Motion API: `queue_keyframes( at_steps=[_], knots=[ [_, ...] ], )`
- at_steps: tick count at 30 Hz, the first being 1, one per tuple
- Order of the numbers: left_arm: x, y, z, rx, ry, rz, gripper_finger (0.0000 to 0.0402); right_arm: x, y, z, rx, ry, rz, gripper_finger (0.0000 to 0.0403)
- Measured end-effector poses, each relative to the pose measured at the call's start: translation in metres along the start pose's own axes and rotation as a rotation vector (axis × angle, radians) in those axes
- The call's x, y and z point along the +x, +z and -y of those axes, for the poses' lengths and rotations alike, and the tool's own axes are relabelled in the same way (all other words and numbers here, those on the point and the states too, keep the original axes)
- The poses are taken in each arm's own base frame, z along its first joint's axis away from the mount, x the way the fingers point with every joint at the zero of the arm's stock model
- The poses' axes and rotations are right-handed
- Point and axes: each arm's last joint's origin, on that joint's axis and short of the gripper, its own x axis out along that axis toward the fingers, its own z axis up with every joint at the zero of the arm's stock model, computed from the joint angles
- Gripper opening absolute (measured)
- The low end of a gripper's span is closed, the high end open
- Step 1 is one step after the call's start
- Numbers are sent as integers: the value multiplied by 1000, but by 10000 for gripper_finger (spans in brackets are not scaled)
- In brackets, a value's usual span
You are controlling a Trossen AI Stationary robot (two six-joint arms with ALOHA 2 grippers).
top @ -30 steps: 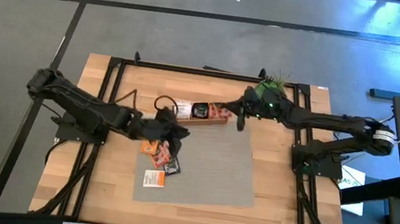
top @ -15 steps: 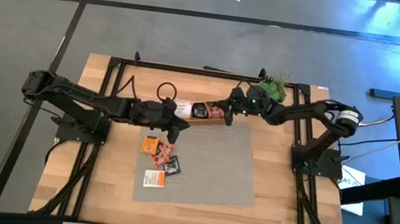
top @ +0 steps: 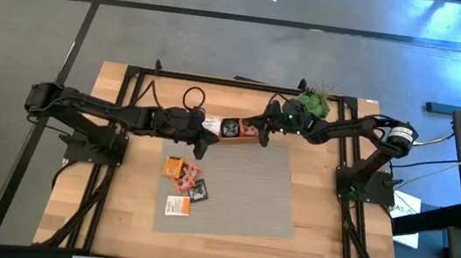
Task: Pick & Place Tea
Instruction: Put the orange tea bag into the right section of the wooden organizer, then put the white tea bag into the left section of the wooden organizer
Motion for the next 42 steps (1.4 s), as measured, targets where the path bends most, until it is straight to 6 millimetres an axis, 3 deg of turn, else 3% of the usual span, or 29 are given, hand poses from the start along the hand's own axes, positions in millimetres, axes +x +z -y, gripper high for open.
queue_keyframes(
  at_steps=[5, 10, 13, 17, 21, 28, 36, 42],
  knots=[
    [0, 1, -1, 6, 5, 3, 75, -1, 2, 2, 19, -39, 10, 111],
    [0, 1, -1, 6, -4, -4, 73, -11, 17, 7, 101, -138, 82, 154],
    [0, 0, 0, 7, -47, -38, 73, -22, 30, 2, 63, -70, 121, 166],
    [-1, -9, 3, 20, -76, -123, 73, -31, 41, -18, -42, 153, 134, 170],
    [-2, -27, 19, 91, -124, -200, 73, -29, 39, -45, -56, 349, 107, 167],
    [-2, -69, 50, 30, -91, -259, 73, -26, 24, -97, -117, 451, 2, 166],
    [-10, -120, 65, -220, 65, -409, 72, -30, 15, -132, -125, 523, -46, 166],
    [-36, -155, 74, -511, 244, -419, 72, -29, 8, -149, -79, 456, -73, 166]
  ],
)
